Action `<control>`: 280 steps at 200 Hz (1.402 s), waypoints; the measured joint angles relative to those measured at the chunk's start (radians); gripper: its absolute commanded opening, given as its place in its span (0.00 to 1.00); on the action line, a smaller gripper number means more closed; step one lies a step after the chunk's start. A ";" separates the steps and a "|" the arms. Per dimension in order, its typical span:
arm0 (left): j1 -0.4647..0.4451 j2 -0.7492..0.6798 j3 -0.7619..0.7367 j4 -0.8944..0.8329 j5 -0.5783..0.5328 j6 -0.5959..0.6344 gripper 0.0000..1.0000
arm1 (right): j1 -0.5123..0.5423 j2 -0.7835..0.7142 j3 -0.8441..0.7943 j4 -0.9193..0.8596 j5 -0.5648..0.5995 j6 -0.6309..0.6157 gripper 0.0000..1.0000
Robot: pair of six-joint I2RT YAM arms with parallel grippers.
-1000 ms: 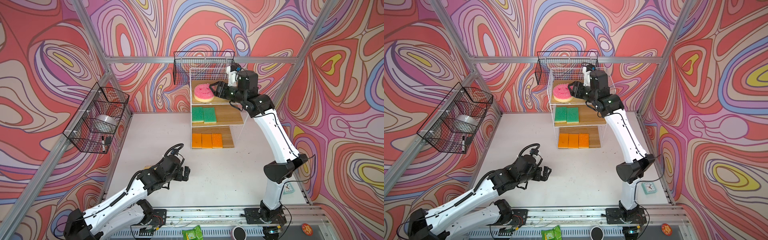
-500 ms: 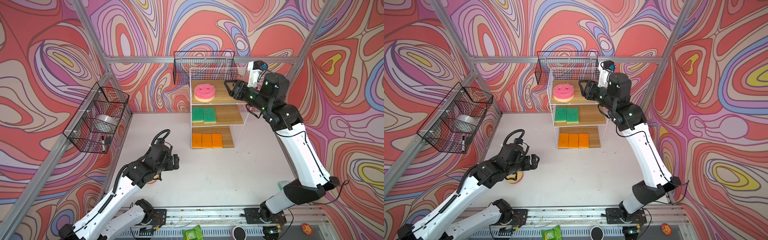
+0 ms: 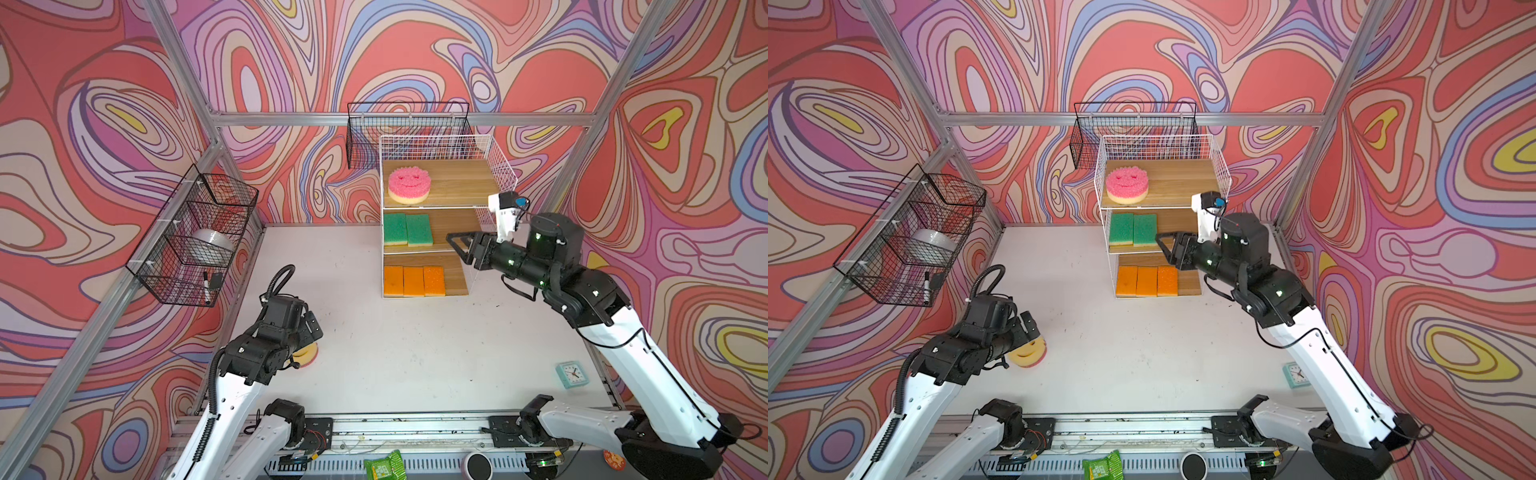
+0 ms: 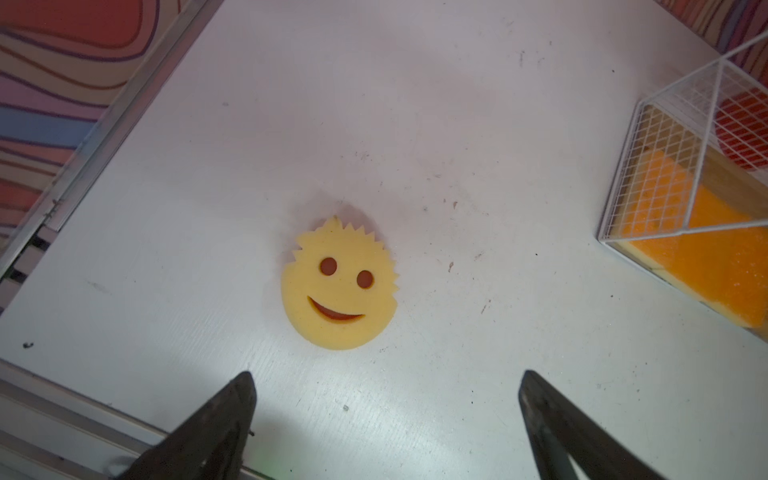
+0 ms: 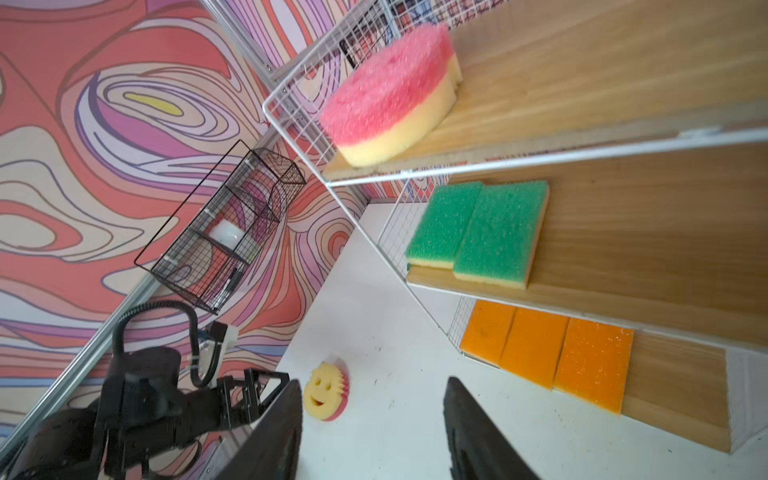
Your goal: Place and organize the cleaning sponges onto the shelf
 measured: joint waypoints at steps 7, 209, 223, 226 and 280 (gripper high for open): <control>0.051 0.012 -0.001 0.001 0.022 -0.003 1.00 | 0.019 -0.018 -0.031 0.001 -0.008 0.002 0.56; 0.475 0.268 -0.306 0.287 0.179 -0.048 1.00 | 0.114 0.190 -0.772 0.454 -0.012 0.040 0.59; 0.475 0.294 -0.318 0.327 0.202 -0.040 0.98 | 0.114 0.190 -0.772 0.470 -0.012 0.035 0.59; 0.475 0.298 -0.322 0.335 0.207 -0.039 0.98 | 0.114 0.191 -0.773 0.473 -0.011 0.034 0.59; 0.389 0.296 -0.397 0.490 0.293 -0.036 0.94 | 0.114 0.261 -0.772 0.500 -0.016 0.031 0.61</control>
